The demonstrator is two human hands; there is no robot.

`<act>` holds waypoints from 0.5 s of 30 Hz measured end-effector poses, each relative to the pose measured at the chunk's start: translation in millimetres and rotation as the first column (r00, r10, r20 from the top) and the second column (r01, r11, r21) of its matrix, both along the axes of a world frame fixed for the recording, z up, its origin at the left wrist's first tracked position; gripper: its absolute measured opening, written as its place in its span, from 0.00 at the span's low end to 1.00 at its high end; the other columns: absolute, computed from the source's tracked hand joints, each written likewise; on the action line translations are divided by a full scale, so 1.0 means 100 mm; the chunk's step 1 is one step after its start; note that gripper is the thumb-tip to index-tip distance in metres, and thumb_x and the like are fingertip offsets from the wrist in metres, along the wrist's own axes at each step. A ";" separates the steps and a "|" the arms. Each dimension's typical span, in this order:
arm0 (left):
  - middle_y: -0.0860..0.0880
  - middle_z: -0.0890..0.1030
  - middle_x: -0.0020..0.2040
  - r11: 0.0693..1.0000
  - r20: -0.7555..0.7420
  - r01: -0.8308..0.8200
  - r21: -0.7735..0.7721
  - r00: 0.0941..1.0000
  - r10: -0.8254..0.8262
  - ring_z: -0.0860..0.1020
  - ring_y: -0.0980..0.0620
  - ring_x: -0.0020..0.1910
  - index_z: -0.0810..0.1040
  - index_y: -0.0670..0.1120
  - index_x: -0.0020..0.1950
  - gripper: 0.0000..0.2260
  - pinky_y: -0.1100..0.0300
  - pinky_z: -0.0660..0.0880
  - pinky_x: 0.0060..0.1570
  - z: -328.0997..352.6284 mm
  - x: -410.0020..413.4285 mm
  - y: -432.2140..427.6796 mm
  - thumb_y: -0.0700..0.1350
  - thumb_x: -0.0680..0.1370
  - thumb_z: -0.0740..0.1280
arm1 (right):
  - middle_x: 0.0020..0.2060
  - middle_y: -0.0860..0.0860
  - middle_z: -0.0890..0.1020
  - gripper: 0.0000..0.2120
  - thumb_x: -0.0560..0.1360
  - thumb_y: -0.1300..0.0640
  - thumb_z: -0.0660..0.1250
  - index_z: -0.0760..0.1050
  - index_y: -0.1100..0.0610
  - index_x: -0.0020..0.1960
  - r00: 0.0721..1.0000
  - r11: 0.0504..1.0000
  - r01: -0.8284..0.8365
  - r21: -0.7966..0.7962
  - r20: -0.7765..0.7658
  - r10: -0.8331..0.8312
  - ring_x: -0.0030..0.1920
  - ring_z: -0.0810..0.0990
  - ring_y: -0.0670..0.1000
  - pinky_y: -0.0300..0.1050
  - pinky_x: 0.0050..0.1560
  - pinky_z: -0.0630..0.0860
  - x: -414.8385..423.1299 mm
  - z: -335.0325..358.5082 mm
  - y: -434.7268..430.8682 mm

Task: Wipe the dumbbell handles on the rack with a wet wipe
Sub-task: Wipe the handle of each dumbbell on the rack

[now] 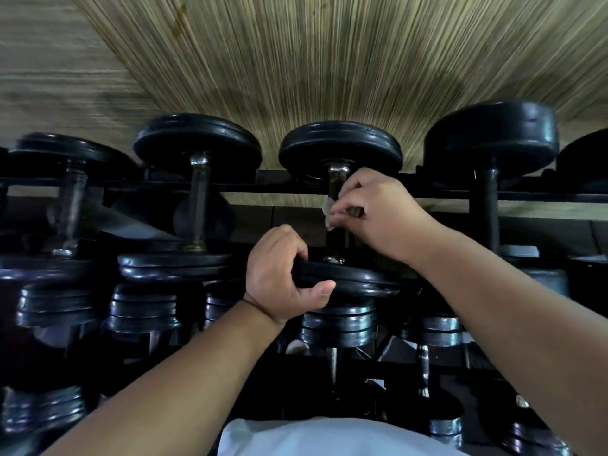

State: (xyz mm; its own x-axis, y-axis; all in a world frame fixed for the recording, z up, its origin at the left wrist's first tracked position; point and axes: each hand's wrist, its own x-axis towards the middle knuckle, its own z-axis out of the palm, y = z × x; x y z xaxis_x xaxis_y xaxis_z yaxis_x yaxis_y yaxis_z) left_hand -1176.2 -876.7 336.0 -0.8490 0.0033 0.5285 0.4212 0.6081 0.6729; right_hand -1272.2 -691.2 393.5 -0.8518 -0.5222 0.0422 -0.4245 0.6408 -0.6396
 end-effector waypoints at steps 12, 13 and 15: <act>0.47 0.69 0.34 0.999 -0.036 -0.035 0.021 0.999 0.036 0.66 0.51 0.33 0.72 0.40 0.36 0.34 0.59 0.61 0.38 -0.09 0.00 0.00 0.73 0.78 0.58 | 0.39 0.48 0.78 0.06 0.71 0.54 0.79 0.86 0.52 0.46 0.983 0.974 -0.182 0.135 0.014 0.182 0.39 0.80 0.50 0.41 0.41 0.77 0.09 0.00 0.01; 0.47 0.70 0.34 0.999 -0.046 -0.036 0.024 0.998 0.037 0.66 0.51 0.33 0.72 0.41 0.37 0.34 0.59 0.62 0.37 -0.09 0.00 0.01 0.72 0.78 0.58 | 0.40 0.49 0.79 0.06 0.71 0.55 0.79 0.86 0.52 0.47 0.981 0.968 -0.195 0.157 0.018 0.195 0.39 0.81 0.51 0.44 0.42 0.78 0.07 0.02 0.00; 0.47 0.70 0.33 0.999 -0.062 -0.037 0.031 0.997 0.039 0.66 0.50 0.32 0.72 0.41 0.36 0.34 0.57 0.63 0.35 -0.10 -0.01 0.02 0.72 0.78 0.58 | 0.41 0.51 0.80 0.05 0.71 0.57 0.78 0.86 0.53 0.46 0.986 0.974 -0.155 0.167 -0.041 0.164 0.41 0.81 0.53 0.45 0.43 0.78 -0.01 0.05 -0.05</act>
